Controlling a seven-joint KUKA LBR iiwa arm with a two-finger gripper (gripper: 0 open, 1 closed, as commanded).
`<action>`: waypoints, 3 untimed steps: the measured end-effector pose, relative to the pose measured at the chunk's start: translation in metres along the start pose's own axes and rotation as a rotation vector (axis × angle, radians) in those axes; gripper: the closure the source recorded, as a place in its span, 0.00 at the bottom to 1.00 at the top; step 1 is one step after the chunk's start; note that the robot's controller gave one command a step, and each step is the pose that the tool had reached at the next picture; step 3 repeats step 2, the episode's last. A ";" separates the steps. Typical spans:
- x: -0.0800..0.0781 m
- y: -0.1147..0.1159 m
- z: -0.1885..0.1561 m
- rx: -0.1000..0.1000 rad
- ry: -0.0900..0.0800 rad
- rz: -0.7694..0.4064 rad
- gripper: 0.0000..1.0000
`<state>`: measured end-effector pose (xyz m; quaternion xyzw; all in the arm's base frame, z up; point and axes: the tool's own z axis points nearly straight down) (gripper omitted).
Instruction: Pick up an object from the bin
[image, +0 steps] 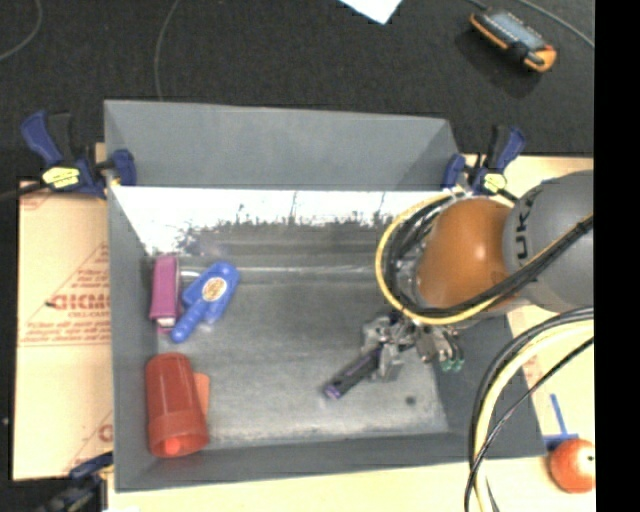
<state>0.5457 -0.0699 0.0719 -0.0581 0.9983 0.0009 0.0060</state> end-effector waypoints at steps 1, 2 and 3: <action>0.000 0.000 0.000 0.000 0.000 0.001 1.00; 0.003 0.001 -0.030 -0.002 0.010 0.001 1.00; 0.003 0.001 -0.030 -0.002 0.010 0.001 1.00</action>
Offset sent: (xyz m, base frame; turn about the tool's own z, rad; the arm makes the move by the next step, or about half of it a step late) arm -0.0001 -0.0001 0.1152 0.0005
